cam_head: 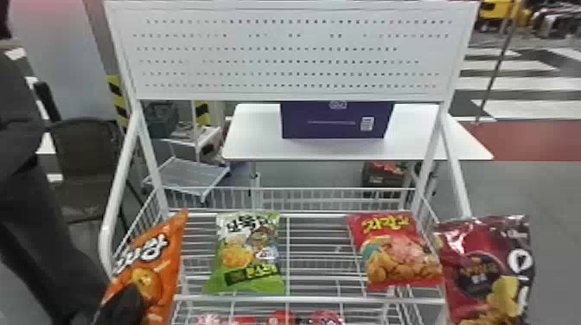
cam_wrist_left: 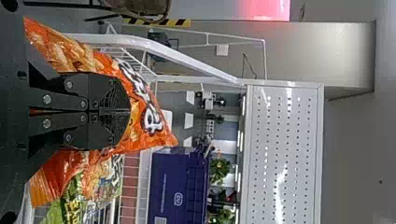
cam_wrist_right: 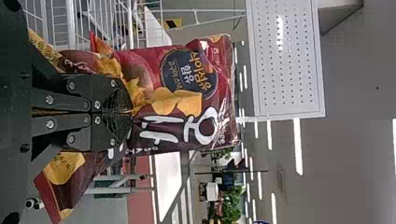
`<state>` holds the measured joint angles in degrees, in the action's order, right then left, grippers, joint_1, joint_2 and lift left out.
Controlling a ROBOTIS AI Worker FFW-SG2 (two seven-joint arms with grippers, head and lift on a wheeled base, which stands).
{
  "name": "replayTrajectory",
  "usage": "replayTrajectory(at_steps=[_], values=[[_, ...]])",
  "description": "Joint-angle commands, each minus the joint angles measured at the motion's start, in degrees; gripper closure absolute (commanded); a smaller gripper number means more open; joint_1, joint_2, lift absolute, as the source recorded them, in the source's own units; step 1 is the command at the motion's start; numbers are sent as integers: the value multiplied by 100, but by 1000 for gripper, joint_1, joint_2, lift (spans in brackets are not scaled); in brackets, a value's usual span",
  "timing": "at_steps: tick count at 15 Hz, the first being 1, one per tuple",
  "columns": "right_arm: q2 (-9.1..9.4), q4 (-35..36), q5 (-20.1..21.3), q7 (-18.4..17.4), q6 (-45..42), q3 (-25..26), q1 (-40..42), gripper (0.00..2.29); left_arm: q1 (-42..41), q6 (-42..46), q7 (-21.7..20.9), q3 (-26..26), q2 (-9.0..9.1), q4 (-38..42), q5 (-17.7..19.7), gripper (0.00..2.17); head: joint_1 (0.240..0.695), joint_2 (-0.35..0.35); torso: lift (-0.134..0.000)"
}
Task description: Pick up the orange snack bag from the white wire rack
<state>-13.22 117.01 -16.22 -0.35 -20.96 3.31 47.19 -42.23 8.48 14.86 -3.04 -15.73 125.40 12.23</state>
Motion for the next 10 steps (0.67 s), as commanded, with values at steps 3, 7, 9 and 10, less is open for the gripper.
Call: replayTrajectory(at_steps=[3, 7, 9, 10], values=[[-5, 33, -4, 0, 0, -14, 18, 2098, -49, 70, -54, 5, -9, -7, 43, 2145, 499, 0, 0], [4, 33, -4, 0, 0, -14, 9, 2098, -49, 70, -54, 5, -18, -15, 43, 2145, 499, 0, 0], [13, 24, -4, 0, 0, -14, 0, 2098, -49, 70, -54, 5, -18, -24, 43, 2145, 499, 0, 0], [13, 24, -4, 0, 0, -14, 0, 2098, -49, 70, -80, 5, -18, -24, 52, 2145, 499, 0, 0]])
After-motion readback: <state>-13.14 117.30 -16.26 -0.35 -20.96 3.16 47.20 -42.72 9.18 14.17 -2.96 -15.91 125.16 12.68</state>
